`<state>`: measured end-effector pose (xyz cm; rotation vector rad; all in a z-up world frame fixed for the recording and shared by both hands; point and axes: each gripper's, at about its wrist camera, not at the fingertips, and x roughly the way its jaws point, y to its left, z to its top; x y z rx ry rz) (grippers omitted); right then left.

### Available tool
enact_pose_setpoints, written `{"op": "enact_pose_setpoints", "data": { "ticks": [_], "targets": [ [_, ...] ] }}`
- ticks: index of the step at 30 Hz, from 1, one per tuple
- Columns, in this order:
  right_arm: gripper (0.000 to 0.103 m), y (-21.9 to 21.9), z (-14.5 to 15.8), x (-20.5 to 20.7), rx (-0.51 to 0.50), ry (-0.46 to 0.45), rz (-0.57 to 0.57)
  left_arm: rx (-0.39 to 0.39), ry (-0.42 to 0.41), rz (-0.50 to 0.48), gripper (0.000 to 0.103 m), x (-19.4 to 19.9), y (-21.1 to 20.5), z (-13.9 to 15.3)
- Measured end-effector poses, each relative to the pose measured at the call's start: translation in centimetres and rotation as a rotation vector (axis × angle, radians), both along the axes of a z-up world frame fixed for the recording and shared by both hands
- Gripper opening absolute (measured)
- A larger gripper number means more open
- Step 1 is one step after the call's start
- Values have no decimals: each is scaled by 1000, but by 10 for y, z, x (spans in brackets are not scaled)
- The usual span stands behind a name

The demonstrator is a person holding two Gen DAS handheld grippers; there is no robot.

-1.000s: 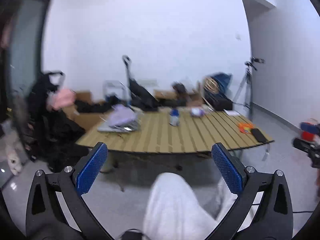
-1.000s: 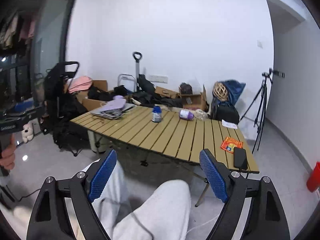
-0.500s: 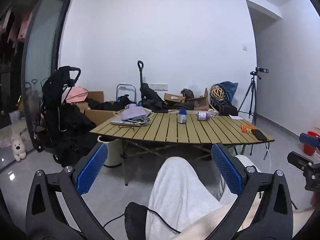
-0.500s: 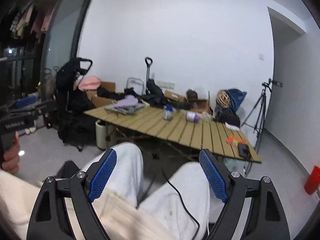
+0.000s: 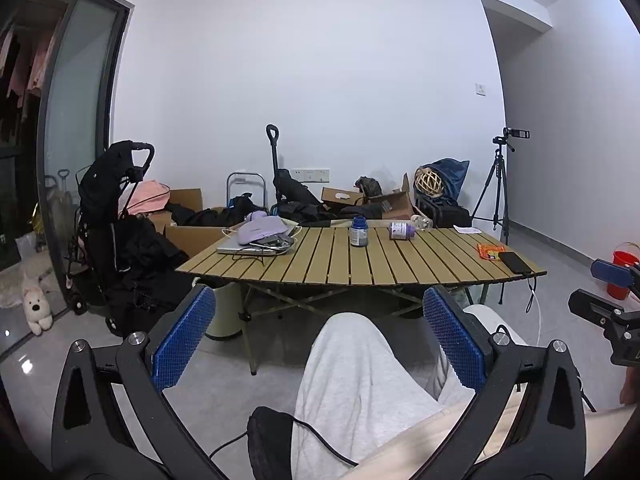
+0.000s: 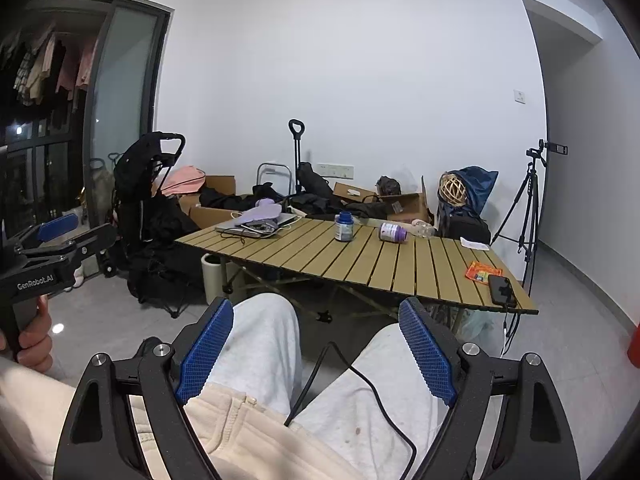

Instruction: Flip cup upright

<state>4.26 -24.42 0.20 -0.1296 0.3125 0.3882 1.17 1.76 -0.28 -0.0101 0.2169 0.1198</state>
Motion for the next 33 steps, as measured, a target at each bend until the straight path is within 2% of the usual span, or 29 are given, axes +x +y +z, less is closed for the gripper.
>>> {"op": "enact_pose_setpoints", "data": {
  "ticks": [33],
  "targets": [
    [89,4,-2,-1,5,6,1,5,-8,-11,103,-3,-7,2]
  ]
}}
